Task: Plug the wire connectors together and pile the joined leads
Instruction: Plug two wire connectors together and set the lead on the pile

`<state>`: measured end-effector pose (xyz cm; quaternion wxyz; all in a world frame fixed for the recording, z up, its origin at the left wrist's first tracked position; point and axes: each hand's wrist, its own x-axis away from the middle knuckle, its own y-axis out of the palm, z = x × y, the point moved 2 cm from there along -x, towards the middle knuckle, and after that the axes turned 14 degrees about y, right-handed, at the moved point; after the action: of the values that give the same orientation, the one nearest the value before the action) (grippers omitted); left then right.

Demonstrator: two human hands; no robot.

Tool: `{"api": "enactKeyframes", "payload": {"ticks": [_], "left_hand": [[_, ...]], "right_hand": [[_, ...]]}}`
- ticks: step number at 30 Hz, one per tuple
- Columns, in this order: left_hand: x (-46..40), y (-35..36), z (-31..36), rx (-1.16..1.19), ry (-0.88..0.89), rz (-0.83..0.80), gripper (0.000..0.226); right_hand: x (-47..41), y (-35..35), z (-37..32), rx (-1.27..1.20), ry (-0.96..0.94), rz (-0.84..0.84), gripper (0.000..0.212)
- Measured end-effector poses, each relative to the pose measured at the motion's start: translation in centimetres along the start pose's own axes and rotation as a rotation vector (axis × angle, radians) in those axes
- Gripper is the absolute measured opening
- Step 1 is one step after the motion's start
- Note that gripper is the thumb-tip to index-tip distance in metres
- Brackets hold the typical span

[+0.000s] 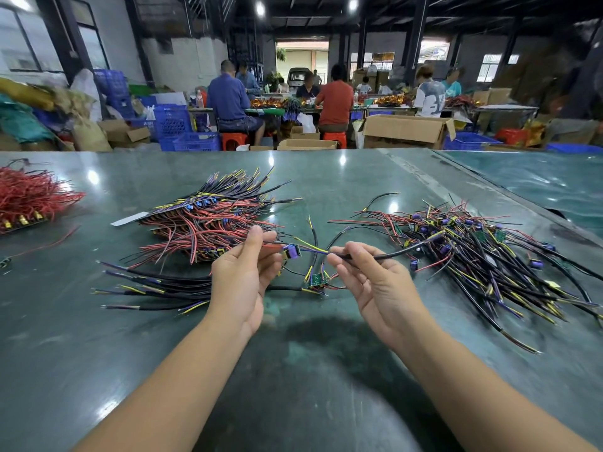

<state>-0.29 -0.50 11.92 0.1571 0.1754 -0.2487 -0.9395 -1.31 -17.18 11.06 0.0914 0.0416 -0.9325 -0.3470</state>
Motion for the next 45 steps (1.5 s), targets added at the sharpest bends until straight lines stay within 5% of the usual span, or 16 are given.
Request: {"api": "enactKeyframes", "payload": {"ticks": [9, 15, 21, 32, 45], "left_hand": [[0.0, 0.1, 0.0, 0.041, -0.076, -0.039, 0.039], [0.7, 0.7, -0.2, 0.028, -0.199, -0.221, 0.039], [0.3, 0.7, -0.3, 0.075, -0.174, -0.169, 0.019], [0.2, 0.5, 0.4, 0.186, -0.163, -0.417, 0.021], [-0.5, -0.2, 0.3, 0.112, -0.133, -0.4, 0.019]], "right_hand": [[-0.3, -0.2, -0.3, -0.035, -0.078, 0.069, 0.026], [0.2, -0.1, -0.6, 0.055, -0.168, 0.081, 0.023], [0.8, 0.8, -0.9, 0.197, -0.268, 0.046, 0.023], [1.8, 0.6, -2.1, 0.313, -0.582, 0.149, 0.017], [0.7, -1.5, -4.5, 0.044, -0.262, 0.138, 0.046]]}}
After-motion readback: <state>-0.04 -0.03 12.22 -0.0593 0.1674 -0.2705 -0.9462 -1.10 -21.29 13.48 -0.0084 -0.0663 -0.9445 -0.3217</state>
